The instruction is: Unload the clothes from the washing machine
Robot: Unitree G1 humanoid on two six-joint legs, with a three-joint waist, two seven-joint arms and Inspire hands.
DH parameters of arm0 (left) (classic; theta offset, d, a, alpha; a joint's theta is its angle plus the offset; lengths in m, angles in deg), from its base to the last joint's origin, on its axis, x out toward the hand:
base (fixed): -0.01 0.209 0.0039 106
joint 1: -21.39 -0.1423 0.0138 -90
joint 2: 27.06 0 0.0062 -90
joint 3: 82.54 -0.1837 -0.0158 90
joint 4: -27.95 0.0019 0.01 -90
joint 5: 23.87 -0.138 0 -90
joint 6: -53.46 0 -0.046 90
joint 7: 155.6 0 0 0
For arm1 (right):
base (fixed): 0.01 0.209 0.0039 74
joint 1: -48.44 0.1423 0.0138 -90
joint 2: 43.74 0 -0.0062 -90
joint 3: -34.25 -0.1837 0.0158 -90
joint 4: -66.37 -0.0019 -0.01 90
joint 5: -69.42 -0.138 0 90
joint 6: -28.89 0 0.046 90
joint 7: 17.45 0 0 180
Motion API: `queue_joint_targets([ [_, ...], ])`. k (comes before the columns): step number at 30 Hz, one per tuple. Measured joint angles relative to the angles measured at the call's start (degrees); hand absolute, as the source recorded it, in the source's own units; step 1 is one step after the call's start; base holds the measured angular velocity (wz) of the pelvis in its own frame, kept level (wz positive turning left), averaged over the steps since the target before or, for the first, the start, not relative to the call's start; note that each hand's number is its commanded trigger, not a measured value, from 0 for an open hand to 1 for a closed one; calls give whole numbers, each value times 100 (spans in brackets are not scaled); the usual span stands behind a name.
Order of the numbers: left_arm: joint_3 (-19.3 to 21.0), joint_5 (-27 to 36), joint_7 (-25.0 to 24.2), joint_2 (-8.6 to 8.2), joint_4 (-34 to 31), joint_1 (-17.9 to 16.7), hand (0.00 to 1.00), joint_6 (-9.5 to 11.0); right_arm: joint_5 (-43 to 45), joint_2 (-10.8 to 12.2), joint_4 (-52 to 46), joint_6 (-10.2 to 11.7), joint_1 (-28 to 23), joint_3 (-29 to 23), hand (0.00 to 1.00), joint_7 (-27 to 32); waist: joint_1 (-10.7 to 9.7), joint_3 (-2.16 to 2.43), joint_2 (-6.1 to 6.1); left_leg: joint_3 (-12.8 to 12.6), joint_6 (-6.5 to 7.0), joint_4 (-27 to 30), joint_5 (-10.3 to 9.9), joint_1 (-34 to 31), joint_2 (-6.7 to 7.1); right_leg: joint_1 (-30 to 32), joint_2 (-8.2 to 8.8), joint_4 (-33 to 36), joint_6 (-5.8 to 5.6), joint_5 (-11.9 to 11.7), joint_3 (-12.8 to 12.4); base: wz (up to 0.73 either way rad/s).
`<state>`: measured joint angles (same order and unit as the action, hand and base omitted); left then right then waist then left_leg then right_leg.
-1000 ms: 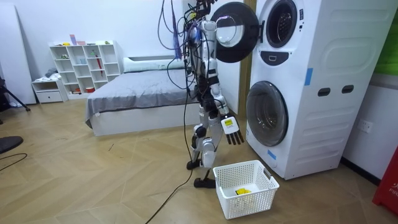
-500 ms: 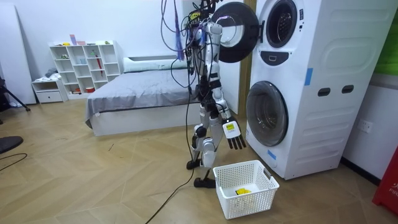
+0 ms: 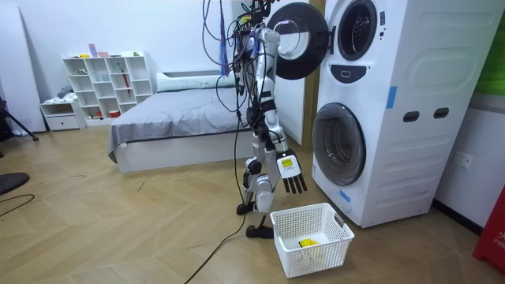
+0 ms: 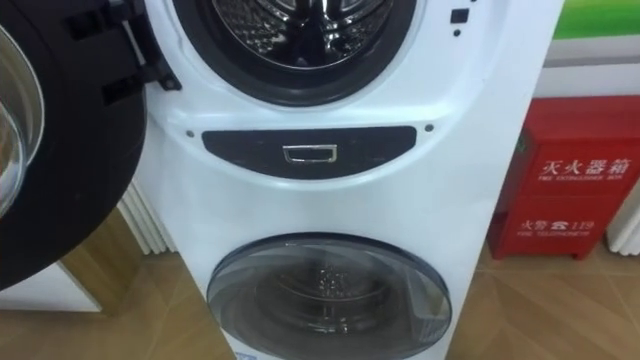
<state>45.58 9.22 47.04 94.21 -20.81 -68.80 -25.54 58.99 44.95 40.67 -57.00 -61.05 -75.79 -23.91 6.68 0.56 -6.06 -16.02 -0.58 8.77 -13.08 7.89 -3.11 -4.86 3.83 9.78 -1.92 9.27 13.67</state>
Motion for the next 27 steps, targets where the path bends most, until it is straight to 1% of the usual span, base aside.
queue_joint_targets([
  [2, -1, 95, -95, 0, 0, 0, 0, -21, 0, -52, 0, 0, 10, 0, 0, -3, 5, 2, -22, 7, 0, 2, 1, 33, 0, -15, -1, 3, 0, 0, 0, 0],
  [4, -3, 120, -202, -1, -3, 10, 0, -52, 108, -112, -3, 5, 24, -13, 0, -17, -17, 6, -6, 29, 0, 19, 1, 40, -3, -40, 2, 0, -1, 1, 19, 4],
  [6, -4, 120, -255, -1, -4, 36, 0, -67, 246, -122, -2, 5, 32, -126, 0, -49, -18, -6, 5, 34, 0, 31, 1, 45, -4, -51, 3, -2, -2, 2, 17, 0],
  [8, -7, 136, -319, 0, -14, 125, 0, -71, 328, -122, -1, 4, 33, -151, 0, -58, -21, -47, 65, 43, 0, 45, 1, 68, -4, -85, 4, -3, -4, 5, 18, 2],
  [10, -47, 251, -330, 0, -40, 303, 0, -72, 329, -122, -13, 1, 36, -150, 0, -72, -31, -65, 150, 58, 0, 59, 1, 53, -1, -100, 7, -2, -4, 21, 17, 4],
  [11, -68, 276, -325, 0, -75, 337, 0, -73, 331, -122, -15, 1, 38, -151, 0, -71, -32, -69, 177, 58, 0, 60, 1, 49, -1, -100, 6, -4, -2, 23, 16, 0],
  [13, -177, 286, -311, -2, -253, 403, 0, -76, 398, -122, -18, -11, 84, -150, 0, -72, -49, -69, 292, 69, 1, 58, 1, 47, -3, -105, 3, -2, 3, 26, 16, 2],
  [14, -197, 283, -306, -2, -276, 421, 0, -76, 424, -122, -18, -21, 89, -150, 0, -74, -58, -69, 313, 87, 1, 61, 0, 52, -1, -105, 4, -2, 3, 26, 25, 8],
  [15, -236, 277, -302, -8, -357, 419, 0, -82, 484, -121, -32, -43, 90, -150, 0, -81, -84, -74, 359, 125, 2, 68, 0, 45, 4, -106, 8, -2, 3, 25, 49, 15],
  [17, -325, 271, -255, -73, -537, 415, 0, -94, 664, -120, -165, -48, 71, -141, 0, -96, -134, -79, 389, 195, 4, 89, -1, 9, 8, -111, 15, 0, 2, 24, 86, 21],
  [18, -411, 279, -135, -147, -635, 415, 0, -94, 705, -120, -252, -42, 55, -118, 0, -95, -186, -80, 390, 255, 5, 109, -2, -28, 16, -114, 21, -3, -3, 20, 106, 24],
  [19, -538, 285, -69, -241, -725, 416, 0, -94, 703, -119, -263, -44, 82, -59, 0, -98, -192, -82, 390, 291, 9, 109, 4, -33, 23, -124, 28, 1, -3, 20, 150, 22],
  [20, -580, 285, -69, -302, -779, 415, 0, -94, 705, -119, -262, -44, 101, -5, 0, -114, -192, -81, 389, 307, 10, 108, 7, -34, 24, -129, 29, 5, -4, 20, 163, 16],
  [21, -638, 285, -69, -431, -890, 415, 0, -93, 709, -114, -253, -44, 150, 79, 0, -183, -213, -83, 389, 342, 10, 106, 17, -41, 30, -140, 35, 5, -4, 20, 210, 20],
  [22, -654, 286, -34, -547, -899, 422, 0, -89, 710, -111, -249, -42, 200, 94, 0, -256, -286, -87, 387, 379, 18, 98, 30, -35, 43, -174, 49, -1, -4, 20, 248, 25],
  [23, -658, 284, -15, -620, -899, 425, 0, -77, 712, -111, -249, -41, 221, 103, 0, -259, -327, -91, 384, 410, 27, 97, 37, -31, 52, -194, 61, -2, -6, 21, 277, 31],
  [24, -705, 284, 4, -753, -909, 428, 0, -30, 708, -113, -242, -40, 263, 149, 0, -266, -366, -105, 399, 467, 44, 92, 50, -31, 78, -222, 90, 2, -10, 24, 360, 26],
  [25, -779, 281, 18, -850, -933, 423, 0, -6, 699, -110, -207, -37, 321, 199, 0, -305, -390, -108, 395, 494, 60, 90, 60, -40, 94, -234, 110, 2, -11, 23, 385, 23],
  [26, -815, 280, 45, -884, -963, 421, 0, -6, 705, -101, -173, -37, 364, 223, 0, -310, -411, -114, 405, 503, 67, 92, 66, -47, 94, -236, 120, 8, -14, 21, 395, 21],
  [27, -843, 276, 125, -965, -1082, 420, 0, -5, 770, -99, -131, -36, 464, 344, 0, -319, -454, -138, 443, 536, 79, 99, 73, -71, 102, -236, 131, 19, -34, 10, 396, 20],
])
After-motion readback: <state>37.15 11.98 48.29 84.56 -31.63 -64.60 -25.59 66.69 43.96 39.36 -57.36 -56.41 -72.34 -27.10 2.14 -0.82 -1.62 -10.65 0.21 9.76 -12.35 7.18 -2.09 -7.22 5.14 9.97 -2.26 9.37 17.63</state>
